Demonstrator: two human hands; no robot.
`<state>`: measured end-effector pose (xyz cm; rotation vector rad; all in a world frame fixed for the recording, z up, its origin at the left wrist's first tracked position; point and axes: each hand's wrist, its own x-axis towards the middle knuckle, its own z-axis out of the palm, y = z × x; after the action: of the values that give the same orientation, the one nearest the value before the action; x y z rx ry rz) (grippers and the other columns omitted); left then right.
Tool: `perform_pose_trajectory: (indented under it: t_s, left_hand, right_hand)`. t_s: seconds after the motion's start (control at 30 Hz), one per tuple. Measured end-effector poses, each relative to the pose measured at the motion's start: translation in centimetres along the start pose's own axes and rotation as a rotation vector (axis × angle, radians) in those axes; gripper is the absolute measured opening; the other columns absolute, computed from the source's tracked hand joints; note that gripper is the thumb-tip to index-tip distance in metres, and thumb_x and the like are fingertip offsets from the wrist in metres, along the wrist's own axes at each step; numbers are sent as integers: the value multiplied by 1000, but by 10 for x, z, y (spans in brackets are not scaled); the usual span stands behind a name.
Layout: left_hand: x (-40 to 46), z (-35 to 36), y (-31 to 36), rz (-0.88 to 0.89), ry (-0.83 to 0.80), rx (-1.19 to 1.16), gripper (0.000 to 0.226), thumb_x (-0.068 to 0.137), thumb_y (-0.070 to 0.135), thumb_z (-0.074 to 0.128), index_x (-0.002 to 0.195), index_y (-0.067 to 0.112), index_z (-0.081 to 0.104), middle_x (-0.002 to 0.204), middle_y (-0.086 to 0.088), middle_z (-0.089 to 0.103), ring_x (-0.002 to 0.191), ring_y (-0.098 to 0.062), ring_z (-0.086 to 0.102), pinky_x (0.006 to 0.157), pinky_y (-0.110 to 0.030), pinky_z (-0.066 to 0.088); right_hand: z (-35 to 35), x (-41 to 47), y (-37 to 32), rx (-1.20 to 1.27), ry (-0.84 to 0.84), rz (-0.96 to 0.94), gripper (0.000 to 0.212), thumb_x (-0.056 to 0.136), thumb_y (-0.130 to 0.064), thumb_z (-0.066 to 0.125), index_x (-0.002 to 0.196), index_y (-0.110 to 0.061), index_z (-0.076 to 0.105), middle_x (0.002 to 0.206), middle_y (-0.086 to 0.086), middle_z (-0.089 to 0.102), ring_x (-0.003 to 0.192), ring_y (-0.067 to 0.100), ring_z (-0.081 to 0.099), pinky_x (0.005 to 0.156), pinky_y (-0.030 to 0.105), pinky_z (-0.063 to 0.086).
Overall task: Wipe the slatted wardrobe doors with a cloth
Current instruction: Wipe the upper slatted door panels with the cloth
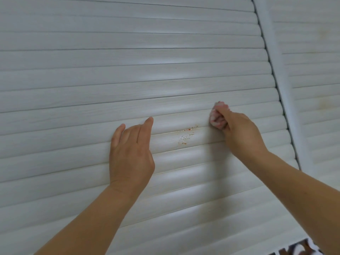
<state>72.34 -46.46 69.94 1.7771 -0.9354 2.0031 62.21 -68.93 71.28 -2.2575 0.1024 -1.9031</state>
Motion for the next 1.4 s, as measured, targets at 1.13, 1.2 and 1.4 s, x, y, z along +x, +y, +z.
perform_pose_trajectory:
  t_s: [1.13,1.2,1.4]
  left_hand:
    - [-12,-9,-18,-86,-11,-89,66,61,-6,38,125,8,51,93,-2,64,87,-20,55,97,-34,22]
    - [-9,-11,-16,-83,-13,-94,65,62,-7,39,125,7,51,91,-2,63,85,-23,58,98,-34,21]
    - [-9,-12,-17,-165,24,-185,71,61,-10,38,129,9,47,102,-3,64,90,-14,53,98,-34,20]
  right_hand:
    - [18,-14,3,-113,94,-49,16,82,-15,58,92,-14,69,94,12,67,87,36,60,77,39,50]
    - [16,-12,1,-31,109,60,10,85,-26,58,81,-21,65,89,7,67,92,25,63,86,47,48]
    - [49,-21,-51,-21,0,-135,23,91,-12,46,100,-13,67,97,6,61,90,24,51,80,27,39]
